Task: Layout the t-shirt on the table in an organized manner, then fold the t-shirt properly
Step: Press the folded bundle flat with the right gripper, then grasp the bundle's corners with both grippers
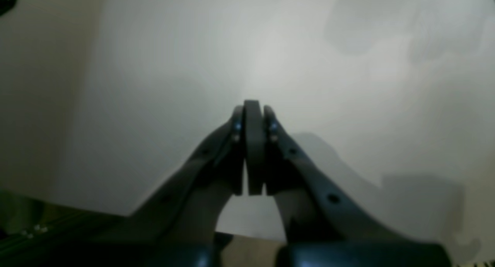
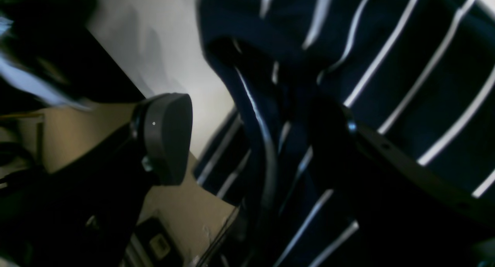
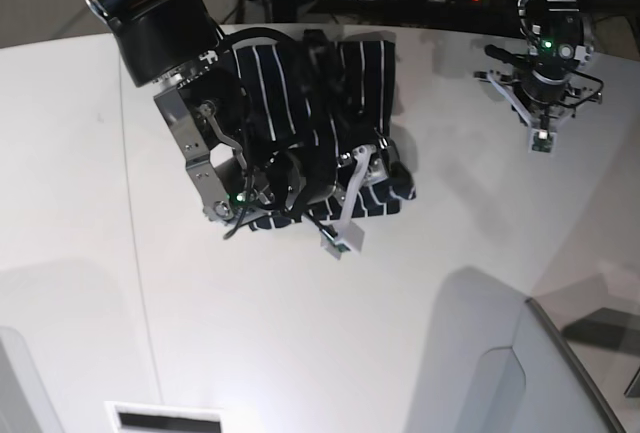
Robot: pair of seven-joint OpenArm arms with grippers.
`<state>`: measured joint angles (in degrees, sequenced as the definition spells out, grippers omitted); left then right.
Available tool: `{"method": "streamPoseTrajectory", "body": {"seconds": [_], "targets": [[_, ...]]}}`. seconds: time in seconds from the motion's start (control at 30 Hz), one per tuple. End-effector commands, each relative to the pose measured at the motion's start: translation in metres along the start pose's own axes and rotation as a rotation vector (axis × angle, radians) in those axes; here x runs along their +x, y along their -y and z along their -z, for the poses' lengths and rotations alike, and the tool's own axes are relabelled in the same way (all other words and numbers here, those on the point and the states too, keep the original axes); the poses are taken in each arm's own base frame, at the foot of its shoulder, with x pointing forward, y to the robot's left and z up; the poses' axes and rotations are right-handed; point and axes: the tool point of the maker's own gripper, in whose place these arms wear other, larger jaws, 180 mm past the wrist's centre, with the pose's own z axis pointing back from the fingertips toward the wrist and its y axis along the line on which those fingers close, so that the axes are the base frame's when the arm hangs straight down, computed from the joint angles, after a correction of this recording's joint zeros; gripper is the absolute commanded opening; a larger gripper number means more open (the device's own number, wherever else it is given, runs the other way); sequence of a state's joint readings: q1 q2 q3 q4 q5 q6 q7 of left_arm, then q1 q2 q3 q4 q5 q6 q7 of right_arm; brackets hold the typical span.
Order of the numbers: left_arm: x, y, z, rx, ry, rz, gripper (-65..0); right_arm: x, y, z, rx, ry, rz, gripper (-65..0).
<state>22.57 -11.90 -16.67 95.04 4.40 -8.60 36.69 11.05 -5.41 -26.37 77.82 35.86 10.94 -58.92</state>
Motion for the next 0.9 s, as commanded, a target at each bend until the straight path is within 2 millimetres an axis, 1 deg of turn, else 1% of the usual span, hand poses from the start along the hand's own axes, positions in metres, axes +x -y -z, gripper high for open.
{"method": "streamPoseTrajectory", "body": {"seconds": [0.0,0.07,0.2,0.27,0.3,0.37,0.47,0.5,0.53,0.57,0.63,0.67,0.8,0.87], "targets": [[0.006,-0.007,-0.001,0.017,0.024,0.009,-65.0,0.027,-0.013,-0.01,0.029,0.077,-0.039,-20.4],[0.002,-0.006,0.001,0.014,0.012,0.006,-65.0,0.037,-0.018,-0.018,0.026,0.112,-0.063,-20.4],[-0.001,-0.013,0.002,0.025,0.002,0.01,-65.0,0.049,-0.009,-0.048,-0.023,0.176,-0.131,-20.4],[-0.002,-0.019,0.003,0.031,-0.002,0.022,-65.0,0.042,0.0,-0.055,-0.055,0.15,-0.128,-21.5],[-0.005,-0.021,0.003,0.033,-0.01,0.027,-65.0,0.032,0.006,-0.056,-0.071,0.117,-0.111,-24.3],[-0.009,-0.025,0.005,0.038,-0.022,0.036,-65.0,0.015,0.018,-0.057,-0.094,0.08,-0.092,-33.0],[-0.016,-0.025,0.008,0.034,-0.04,0.033,-65.0,-0.006,0.034,-0.058,-0.125,0.061,-0.074,-52.2],[-0.015,-0.023,0.009,0.03,-0.034,0.036,-65.0,-0.008,0.039,-0.059,-0.134,0.068,-0.074,-59.1],[-0.01,-0.022,0.008,0.028,-0.012,0.036,-65.0,-0.008,0.044,-0.061,-0.145,0.074,-0.075,-64.7],[-0.007,-0.02,0.008,0.024,0.005,0.033,-65.0,-0.009,0.047,-0.063,-0.154,0.077,-0.078,-65.0],[-0.005,-0.017,0.009,0.016,0.021,0.02,-65.0,-0.008,0.054,-0.067,-0.17,0.083,-0.086,-63.3],[-0.002,-0.015,0.009,0.002,0.031,0.0,-65.0,-0.007,0.059,-0.071,-0.183,0.087,-0.086,-64.2],[0.028,0.009,0.007,-0.16,0.12,-0.173,-65.0,-0.013,0.078,-0.079,-0.224,0.09,-0.084,-64.8],[0.048,0.015,0.008,-0.209,0.167,-0.235,-65.0,-0.016,0.084,-0.081,-0.238,0.103,-0.081,-64.8]]}}
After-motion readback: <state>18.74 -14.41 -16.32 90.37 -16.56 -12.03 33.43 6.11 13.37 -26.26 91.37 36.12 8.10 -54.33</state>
